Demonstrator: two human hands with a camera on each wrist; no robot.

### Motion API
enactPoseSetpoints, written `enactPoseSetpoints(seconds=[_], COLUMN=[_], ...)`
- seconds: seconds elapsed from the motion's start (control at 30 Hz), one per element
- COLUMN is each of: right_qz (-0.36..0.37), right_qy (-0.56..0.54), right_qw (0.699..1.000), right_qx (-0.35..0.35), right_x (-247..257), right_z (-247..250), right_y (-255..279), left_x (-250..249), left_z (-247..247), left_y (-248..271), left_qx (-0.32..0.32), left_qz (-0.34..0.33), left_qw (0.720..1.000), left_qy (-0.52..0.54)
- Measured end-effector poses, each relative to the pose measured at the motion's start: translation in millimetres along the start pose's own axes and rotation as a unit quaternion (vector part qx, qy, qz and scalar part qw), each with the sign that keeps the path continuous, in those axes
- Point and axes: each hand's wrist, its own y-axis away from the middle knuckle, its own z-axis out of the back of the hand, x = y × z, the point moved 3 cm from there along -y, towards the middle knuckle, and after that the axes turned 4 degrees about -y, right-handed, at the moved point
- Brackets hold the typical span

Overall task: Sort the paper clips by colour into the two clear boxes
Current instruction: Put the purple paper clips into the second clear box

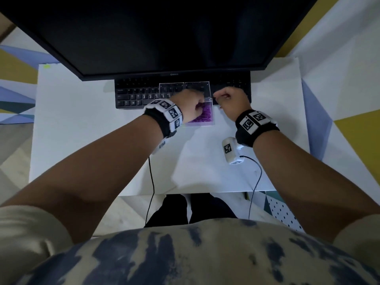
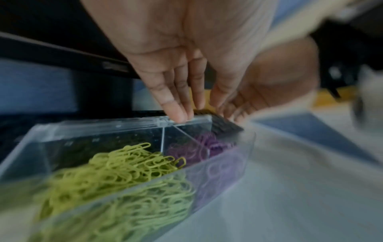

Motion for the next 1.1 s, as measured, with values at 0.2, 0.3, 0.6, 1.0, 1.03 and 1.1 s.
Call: enactPoseSetpoints(seconds=[0.2, 0.3, 0.6, 1.0, 1.03, 1.1], right_qz=[-0.097, -0.104, -0.119, -0.036, -0.025, -0.016], right_qy=[0.017, 0.032, -0.143, -0.058, -0.052, -0.056], right_qw=[0.995, 0.993, 0.982, 0.997, 0.998, 0.998], right_qx=[0.032, 0.042, 0.012, 0.041, 0.040, 0.016], right_x=[2.9, 4.7, 2.9, -15.6, -12.4, -6.0], right_z=[-13.4, -18.8, -14.9, -24.1, -23.9, -19.0], right_y=[-15.1, -18.0, -3.4, 37.5, 38.3, 40.2], left_x=[73.2, 100.1, 94.6, 80.9, 80.8, 81.8], left_z=[8.4, -4.5, -3.6, -39.7, -39.2, -36.3], left_y=[28.8, 35.0, 32.3, 78.5, 77.8, 81.3], left_qx=[-0.198, -0.166, -0.152, -0.169, -0.174, -0.186], left_qz=[0.283, 0.356, 0.348, 0.259, 0.251, 0.254], left_qw=[0.900, 0.874, 0.766, 0.870, 0.878, 0.889], left_qy=[0.264, 0.286, 0.519, 0.383, 0.368, 0.332])
